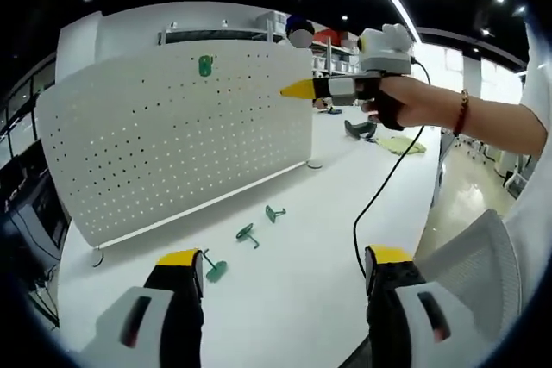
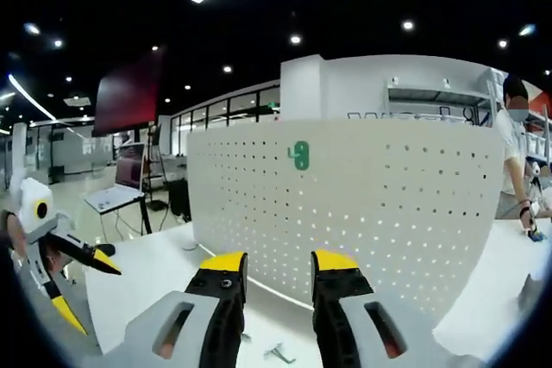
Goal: Insert the hook assembly into the mounting plate slot until the hook locks in place.
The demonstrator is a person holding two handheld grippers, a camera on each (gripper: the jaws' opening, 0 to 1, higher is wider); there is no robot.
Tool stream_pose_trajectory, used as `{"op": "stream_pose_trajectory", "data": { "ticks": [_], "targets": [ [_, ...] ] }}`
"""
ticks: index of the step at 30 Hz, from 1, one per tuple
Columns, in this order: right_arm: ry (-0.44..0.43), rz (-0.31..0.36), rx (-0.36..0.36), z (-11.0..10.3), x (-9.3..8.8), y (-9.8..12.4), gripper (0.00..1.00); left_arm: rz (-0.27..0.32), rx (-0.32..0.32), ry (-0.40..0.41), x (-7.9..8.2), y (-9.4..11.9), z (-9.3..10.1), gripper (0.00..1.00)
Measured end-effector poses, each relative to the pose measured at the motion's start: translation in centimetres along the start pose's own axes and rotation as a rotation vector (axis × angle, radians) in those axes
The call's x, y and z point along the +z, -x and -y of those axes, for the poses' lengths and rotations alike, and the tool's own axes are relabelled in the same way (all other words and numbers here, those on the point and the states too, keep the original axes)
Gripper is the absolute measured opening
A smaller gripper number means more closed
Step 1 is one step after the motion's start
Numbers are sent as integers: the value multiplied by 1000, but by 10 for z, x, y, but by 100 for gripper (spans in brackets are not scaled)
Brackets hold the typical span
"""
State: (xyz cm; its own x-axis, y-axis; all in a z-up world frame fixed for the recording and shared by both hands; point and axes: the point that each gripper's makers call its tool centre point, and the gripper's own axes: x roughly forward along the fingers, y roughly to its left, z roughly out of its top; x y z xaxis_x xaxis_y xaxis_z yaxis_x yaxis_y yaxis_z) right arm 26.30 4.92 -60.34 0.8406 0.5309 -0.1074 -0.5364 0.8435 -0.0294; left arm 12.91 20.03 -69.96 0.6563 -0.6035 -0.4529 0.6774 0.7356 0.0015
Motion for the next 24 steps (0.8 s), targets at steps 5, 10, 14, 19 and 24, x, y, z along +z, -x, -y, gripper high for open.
{"op": "stream_pose_trajectory", "data": {
  "ticks": [5, 10, 14, 19, 24],
  "targets": [
    [-3, -16, -19, -6, -5, 2, 29, -23, -53, -42, -1, -5, -14, 79],
    [-3, -28, -34, -13, -10, 6, 29, -38, -87, -60, -1, -12, -29, 77],
    [-7, -32, -50, -19, -15, 11, 29, -47, -113, -44, -5, -17, -32, 75],
    [-24, -40, -65, -27, -23, 18, 29, -87, -131, -59, -14, -25, -39, 72],
    [-36, -55, -74, -32, -30, 23, 29, -129, -153, -77, -23, -33, -46, 70]
  ]
}}
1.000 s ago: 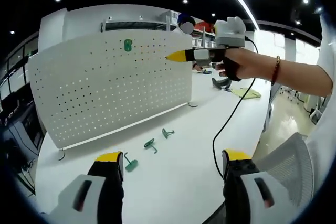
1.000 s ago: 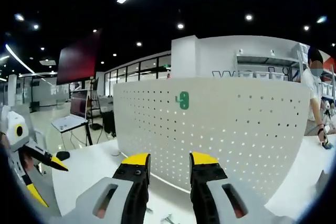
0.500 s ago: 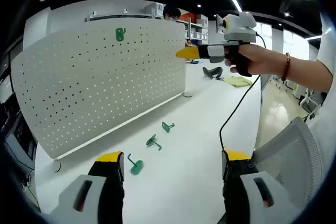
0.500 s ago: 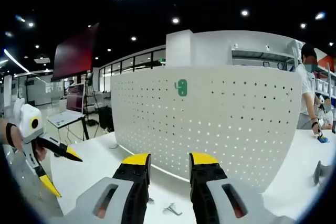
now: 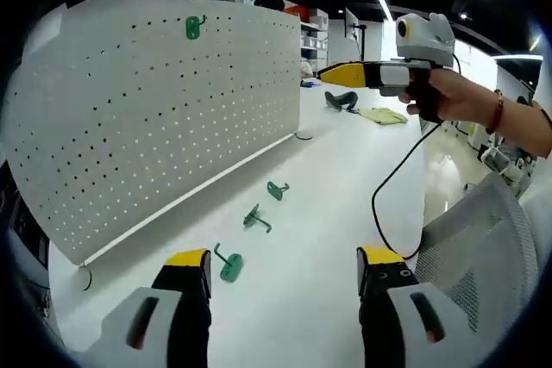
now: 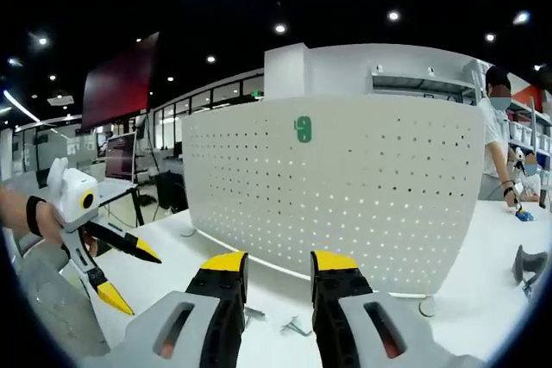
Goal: Insert the hook assembly into the mounting plate slot until the hook locks in place.
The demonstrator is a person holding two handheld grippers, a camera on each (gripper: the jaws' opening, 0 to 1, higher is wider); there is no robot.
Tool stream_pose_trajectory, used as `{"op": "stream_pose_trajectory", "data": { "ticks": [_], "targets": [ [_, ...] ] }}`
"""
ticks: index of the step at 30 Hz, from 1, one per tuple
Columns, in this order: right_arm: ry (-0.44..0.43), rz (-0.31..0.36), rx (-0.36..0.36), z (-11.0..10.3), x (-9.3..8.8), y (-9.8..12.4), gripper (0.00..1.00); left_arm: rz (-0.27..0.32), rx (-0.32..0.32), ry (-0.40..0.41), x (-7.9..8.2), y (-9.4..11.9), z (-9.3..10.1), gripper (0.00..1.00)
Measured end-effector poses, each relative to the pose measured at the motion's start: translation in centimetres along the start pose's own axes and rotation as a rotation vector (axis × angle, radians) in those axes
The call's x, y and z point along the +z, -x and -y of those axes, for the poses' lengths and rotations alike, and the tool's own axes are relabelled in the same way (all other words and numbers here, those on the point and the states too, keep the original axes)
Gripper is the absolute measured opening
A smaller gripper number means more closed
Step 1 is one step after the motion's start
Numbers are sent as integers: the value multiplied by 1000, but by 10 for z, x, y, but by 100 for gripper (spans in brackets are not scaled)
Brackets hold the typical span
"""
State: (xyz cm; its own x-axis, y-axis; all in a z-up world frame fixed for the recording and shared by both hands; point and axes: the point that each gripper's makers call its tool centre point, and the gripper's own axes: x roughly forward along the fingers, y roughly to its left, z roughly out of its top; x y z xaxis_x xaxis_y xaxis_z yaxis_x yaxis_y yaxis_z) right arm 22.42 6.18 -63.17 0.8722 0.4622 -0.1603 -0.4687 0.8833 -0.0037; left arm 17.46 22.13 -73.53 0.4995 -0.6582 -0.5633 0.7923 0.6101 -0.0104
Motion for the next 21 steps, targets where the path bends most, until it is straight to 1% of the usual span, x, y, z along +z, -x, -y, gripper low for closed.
{"op": "stream_pose_trajectory", "data": {
  "ticks": [7, 11, 13, 15, 16, 21],
  "targets": [
    [-20, -21, -6, -4, -14, 8, 28, -37, -23, -14, -6, -9, -6, 67],
    [-30, -31, -16, -2, -18, 13, 28, -55, -33, -10, -10, -17, -10, 65],
    [-34, -30, -18, -2, -20, 15, 28, -68, -41, -39, -11, -20, -9, 63],
    [-36, -39, -15, -2, -22, 16, 28, -64, -47, -43, -11, -22, -10, 60],
    [-37, -40, -16, -2, -23, 17, 28, -80, -62, -35, -14, -25, -10, 60],
    [-41, -49, -14, -3, -27, 17, 28, -119, -82, -61, -22, -35, -14, 61]
  ]
}}
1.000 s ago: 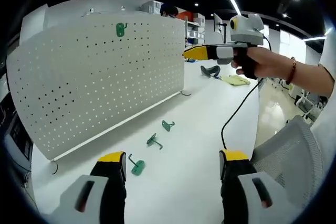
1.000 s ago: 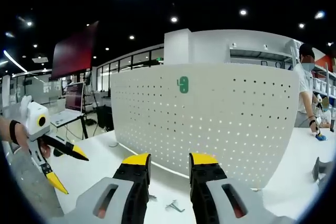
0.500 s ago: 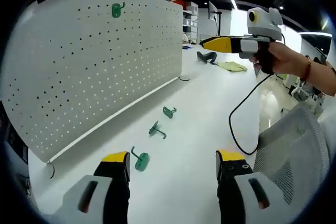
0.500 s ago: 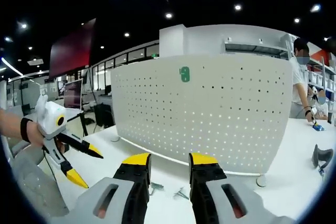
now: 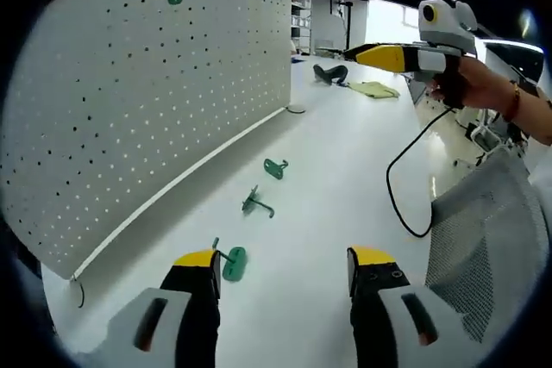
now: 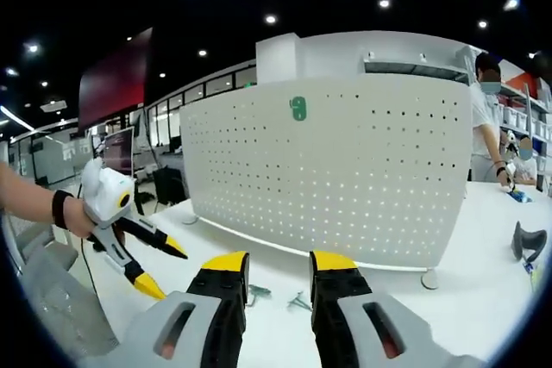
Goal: Insert the hook assembly into the mounting plate slot until the hook locks in place.
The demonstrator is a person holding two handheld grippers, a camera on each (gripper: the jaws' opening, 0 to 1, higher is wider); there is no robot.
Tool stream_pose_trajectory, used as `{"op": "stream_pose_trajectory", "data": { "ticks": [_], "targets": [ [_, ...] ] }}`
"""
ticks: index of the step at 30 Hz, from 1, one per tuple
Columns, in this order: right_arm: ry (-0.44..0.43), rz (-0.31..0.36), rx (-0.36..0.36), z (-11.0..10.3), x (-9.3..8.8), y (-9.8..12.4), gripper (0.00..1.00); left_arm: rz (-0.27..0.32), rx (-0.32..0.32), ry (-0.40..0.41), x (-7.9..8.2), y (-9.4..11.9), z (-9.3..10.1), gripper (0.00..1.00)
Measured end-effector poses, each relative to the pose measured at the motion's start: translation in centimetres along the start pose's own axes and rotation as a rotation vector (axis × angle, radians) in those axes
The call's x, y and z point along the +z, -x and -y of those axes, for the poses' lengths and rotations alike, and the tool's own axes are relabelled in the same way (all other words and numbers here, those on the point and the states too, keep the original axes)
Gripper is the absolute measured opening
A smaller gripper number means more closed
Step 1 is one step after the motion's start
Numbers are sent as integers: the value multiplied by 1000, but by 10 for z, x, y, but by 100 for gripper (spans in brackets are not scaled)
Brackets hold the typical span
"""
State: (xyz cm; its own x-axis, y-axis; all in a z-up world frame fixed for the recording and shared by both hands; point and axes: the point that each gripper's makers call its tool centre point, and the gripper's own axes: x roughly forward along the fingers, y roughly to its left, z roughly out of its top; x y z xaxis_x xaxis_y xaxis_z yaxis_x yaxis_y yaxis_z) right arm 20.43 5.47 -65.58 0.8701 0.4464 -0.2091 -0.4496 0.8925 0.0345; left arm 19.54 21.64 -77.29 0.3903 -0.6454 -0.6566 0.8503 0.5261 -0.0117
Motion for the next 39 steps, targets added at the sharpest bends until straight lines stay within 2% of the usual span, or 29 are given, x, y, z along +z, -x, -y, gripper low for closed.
{"op": "stream_pose_trajectory", "data": {
  "ticks": [7, 19, 25, 34, 39],
  "targets": [
    [-31, -12, 16, -6, -10, -2, 28, -56, -7, -17, -11, -9, -12, 60],
    [-64, -43, 23, -11, -26, -3, 27, -93, -10, -32, -15, -20, -30, 54],
    [-82, -71, 25, -12, -37, -3, 26, -110, -15, -3, -20, -27, -40, 52],
    [-114, -99, 19, -11, -47, -5, 24, -127, -28, 10, -20, -36, -47, 42],
    [-117, -103, 24, -13, -50, -6, 24, -155, -26, -2, -24, -41, -53, 38]
  ]
}}
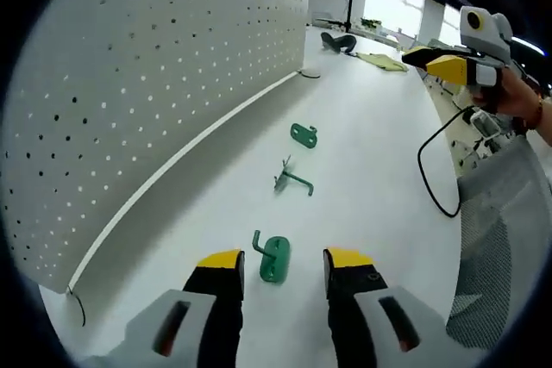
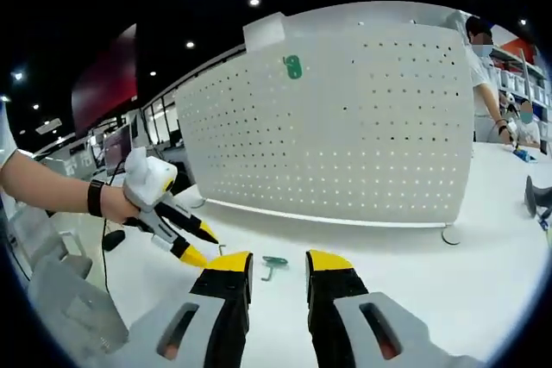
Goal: Insert the hook assembly into the mounting plate slot until the hook locks in place.
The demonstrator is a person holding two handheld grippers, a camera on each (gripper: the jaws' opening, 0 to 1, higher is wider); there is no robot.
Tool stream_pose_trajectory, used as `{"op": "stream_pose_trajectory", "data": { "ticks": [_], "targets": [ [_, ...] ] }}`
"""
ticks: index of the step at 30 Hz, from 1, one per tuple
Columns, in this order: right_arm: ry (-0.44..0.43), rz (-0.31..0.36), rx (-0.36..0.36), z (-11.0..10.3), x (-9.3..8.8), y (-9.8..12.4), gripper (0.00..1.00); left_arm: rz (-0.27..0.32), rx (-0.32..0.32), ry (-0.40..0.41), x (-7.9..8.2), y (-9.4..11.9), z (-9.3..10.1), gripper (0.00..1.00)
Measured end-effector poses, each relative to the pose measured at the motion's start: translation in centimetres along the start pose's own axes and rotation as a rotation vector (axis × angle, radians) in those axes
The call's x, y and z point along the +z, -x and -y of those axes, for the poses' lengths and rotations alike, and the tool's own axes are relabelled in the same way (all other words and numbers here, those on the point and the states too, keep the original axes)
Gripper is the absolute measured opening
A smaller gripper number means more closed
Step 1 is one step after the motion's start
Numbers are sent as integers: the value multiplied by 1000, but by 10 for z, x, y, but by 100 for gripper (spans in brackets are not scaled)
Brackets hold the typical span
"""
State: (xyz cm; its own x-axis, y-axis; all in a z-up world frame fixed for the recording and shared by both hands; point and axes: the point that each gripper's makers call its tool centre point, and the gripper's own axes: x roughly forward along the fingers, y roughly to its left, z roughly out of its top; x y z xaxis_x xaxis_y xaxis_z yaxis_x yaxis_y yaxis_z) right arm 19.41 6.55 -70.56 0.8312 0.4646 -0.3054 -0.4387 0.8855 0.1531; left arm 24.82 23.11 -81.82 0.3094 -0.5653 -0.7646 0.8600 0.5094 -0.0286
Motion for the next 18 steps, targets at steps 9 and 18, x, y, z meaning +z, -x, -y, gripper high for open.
{"op": "stream_pose_trajectory", "data": {
  "ticks": [9, 18],
  "targets": [
    [-19, -12, 2, 1, -5, -3, 24, -28, 19, -11, -2, -6, -13, 32],
    [-29, -18, -3, 2, -7, -4, 24, -69, 2, -51, -2, -16, -16, 26]
  ]
}}
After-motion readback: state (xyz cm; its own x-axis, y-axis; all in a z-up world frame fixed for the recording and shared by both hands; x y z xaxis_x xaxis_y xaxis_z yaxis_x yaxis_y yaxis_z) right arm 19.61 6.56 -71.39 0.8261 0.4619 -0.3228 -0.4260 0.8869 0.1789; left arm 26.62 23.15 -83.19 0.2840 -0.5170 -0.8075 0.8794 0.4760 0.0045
